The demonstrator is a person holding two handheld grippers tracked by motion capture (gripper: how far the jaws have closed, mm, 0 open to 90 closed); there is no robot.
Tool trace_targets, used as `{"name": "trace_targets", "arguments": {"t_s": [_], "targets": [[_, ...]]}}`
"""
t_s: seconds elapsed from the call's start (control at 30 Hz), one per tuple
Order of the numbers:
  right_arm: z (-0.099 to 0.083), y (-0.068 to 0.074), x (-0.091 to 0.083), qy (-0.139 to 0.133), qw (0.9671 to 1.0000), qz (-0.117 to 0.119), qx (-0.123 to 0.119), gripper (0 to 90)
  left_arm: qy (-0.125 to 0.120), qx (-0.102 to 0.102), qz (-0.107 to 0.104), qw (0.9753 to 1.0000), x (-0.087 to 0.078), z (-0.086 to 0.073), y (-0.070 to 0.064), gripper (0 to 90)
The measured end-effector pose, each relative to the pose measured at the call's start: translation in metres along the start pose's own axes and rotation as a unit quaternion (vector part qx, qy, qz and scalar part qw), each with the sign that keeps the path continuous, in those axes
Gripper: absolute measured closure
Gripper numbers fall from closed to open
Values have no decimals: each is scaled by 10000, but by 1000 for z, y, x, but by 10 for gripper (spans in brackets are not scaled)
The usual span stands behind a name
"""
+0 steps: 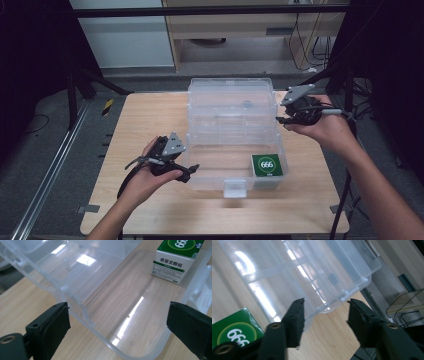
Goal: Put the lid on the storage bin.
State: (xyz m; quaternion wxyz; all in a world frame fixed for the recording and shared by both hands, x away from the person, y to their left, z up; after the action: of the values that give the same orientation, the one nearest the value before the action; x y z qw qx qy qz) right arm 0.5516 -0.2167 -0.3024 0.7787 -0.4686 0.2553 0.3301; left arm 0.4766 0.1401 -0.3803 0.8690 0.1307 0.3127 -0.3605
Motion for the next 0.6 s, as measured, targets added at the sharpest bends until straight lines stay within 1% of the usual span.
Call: {"name": "trace_targets", "arguments": {"t_s": [0.03, 0.07, 0.1, 0.13, 0.17, 0.2, 0.23, 0.3, 0.33, 0.37, 0.4, 0.43, 0.47, 0.5, 0.53, 0.57, 0.6], "targets": [[8, 0, 3, 33, 9997, 17, -234, 530, 37, 42, -39, 10000, 1, 2, -2, 40], [13, 0, 4, 29, 9994, 53, -337, 543, 115, 113, -113, 9998, 4, 4, -5, 40], [13, 0, 4, 29, 9994, 53, -337, 543, 184, 167, -140, 9996, 5, 6, -6, 40], [21, 1, 6, -13, 9987, 131, -490, 574, 337, 278, -202, 9988, 8, 9, -10, 44], [24, 1, 6, -7, 9983, 160, -559, 586, 376, 312, -235, 9985, 9, 10, -11, 45], [27, 2, 6, 3, 9975, 198, -678, 593, 396, 372, -266, 9982, 11, 12, -13, 48], [27, 2, 6, 3, 9975, 198, -678, 593, 396, 372, -266, 9982, 11, 12, -13, 51], [33, 3, 8, 57, 9960, 271, -853, 608, 472, 542, -342, 9968, 13, 14, -17, 49], [35, 4, 9, 106, 9952, 291, -926, 608, 533, 679, -331, 9957, 15, 16, -19, 46], [38, 4, 11, 200, 9938, 339, -1036, 604, 550, 758, -341, 9950, 16, 16, -20, 46], [41, 3, 14, 317, 9929, 371, -1086, 595, 567, 778, -393, 9946, 18, 16, -21, 40], [41, 3, 14, 317, 9929, 371, -1086, 595, 657, 734, -489, 9939, 20, 15, -22, 40], [45, 1, 21, 409, 9917, 447, -1131, 583, 745, 721, -529, 9932, 22, 14, -23, 46], [45, 1, 21, 409, 9917, 447, -1131, 583, 768, 745, -532, 9928, 24, 13, -23, 46], [47, 1, 24, 453, 9909, 462, -1180, 572, 790, 807, -474, 9925, 26, 11, -23, 50], [51, 0, 31, 555, 9887, 474, -1312, 549, 835, 785, -496, 9922, 27, 9, -23, 54], [53, -1, 35, 626, 9874, 475, -1374, 519, 865, 761, -573, 9917, 28, 8, -23, 58]]}}
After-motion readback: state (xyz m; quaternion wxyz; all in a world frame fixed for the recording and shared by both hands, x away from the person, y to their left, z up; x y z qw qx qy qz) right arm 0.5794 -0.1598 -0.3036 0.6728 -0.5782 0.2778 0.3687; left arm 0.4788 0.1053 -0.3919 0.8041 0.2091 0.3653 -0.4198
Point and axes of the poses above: each handheld gripper's, and its own axes: x roughly forward along the jaws, z roughly out of its top, y roughly to its left, the point moved 2 cm from there along x, roughly forward along the jaws, and after that the axes turned 15 degrees about -x, right-handed, at the moved point
